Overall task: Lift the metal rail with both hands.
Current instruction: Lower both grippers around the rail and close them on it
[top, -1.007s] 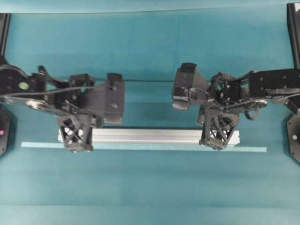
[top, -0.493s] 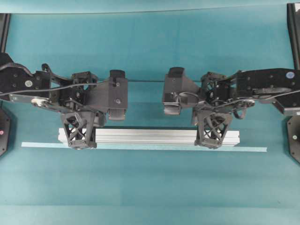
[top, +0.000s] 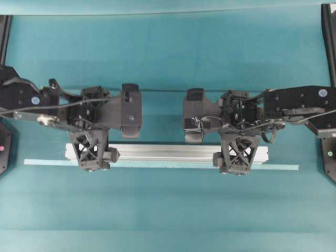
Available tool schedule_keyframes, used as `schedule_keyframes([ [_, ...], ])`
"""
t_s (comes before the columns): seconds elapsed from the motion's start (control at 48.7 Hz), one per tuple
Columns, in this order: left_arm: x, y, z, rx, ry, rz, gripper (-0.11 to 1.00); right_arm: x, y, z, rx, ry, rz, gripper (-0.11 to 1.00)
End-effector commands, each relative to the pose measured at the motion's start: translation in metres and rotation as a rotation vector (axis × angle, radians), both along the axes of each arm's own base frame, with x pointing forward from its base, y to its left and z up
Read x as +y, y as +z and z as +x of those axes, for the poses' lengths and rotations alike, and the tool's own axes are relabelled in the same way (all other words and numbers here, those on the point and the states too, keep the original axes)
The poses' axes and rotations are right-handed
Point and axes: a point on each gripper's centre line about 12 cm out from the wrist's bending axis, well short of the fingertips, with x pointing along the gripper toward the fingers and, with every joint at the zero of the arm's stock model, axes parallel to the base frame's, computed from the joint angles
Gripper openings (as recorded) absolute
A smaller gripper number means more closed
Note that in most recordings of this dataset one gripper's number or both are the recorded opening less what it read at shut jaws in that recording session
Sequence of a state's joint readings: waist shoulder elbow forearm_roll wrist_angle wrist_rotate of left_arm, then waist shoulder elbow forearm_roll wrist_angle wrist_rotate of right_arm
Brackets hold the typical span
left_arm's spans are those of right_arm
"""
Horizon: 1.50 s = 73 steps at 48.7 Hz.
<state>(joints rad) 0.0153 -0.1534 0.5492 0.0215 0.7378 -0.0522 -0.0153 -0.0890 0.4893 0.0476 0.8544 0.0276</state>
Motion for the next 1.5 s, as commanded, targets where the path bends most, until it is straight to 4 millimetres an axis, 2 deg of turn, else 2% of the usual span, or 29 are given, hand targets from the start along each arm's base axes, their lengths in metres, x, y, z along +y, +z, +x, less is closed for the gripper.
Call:
schedule_keyframes([
  [0.0,-0.001,-0.001,0.001,-0.012,-0.008,0.006,0.98,0.001,-0.005,0.0,0.006,0.016,-0.006,0.96],
  [0.452,-0.005,-0.033,0.003,-0.006,-0.013,0.0,0.98,0.003,-0.031,-0.007,-0.015,0.004,0.0,0.96],
  [0.76,-0.006,-0.053,0.004,-0.008,-0.018,-0.001,0.98,0.003,-0.057,-0.006,0.002,0.006,-0.003,0.96],
  [1.253,-0.005,-0.098,0.0,0.008,-0.023,-0.001,0.98,0.005,-0.091,-0.005,0.029,0.014,-0.007,0.96],
  [1.479,-0.004,-0.103,0.0,0.017,-0.02,-0.001,0.98,0.005,-0.098,-0.009,0.04,0.006,-0.005,0.96],
])
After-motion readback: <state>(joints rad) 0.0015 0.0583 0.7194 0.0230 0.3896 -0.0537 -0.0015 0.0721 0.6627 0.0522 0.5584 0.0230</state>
